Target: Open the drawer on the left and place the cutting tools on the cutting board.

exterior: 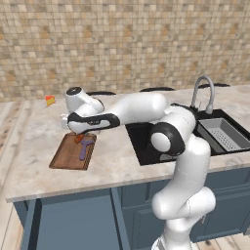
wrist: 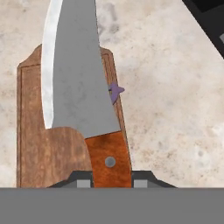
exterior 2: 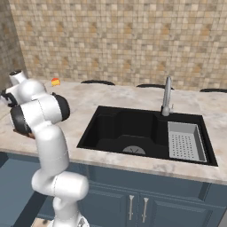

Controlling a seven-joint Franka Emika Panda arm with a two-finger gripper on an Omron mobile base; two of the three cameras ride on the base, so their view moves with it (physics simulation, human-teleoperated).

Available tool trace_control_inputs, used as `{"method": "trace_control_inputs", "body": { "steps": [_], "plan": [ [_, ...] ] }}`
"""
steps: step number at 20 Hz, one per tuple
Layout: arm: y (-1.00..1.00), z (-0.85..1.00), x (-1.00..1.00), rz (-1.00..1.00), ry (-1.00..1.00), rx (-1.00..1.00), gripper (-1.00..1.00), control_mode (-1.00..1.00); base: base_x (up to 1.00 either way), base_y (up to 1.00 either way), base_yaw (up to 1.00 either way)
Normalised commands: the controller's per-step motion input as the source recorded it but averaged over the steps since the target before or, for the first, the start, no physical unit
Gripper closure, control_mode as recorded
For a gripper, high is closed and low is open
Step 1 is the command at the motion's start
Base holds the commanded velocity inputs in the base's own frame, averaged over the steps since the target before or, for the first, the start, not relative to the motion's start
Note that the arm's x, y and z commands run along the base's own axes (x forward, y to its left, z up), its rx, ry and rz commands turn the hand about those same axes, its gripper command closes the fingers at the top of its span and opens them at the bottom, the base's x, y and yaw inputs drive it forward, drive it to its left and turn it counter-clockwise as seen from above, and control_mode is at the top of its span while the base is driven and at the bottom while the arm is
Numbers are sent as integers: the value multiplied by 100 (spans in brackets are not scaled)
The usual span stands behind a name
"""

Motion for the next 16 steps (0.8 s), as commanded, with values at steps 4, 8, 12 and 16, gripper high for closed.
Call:
{"method": "trace_control_inputs", "body": {
  "steps": [4,8,12,16],
  "plan": [
    [3,-6,0,0,0,5,100,-100,0,0,0],
    [20,-10,0,0,0,27,100,-100,0,0,0],
    [11,-14,9,0,4,34,100,-100,0,0,0],
    [0,-5,4,0,0,10,100,-100,0,0,0]
  ]
}}
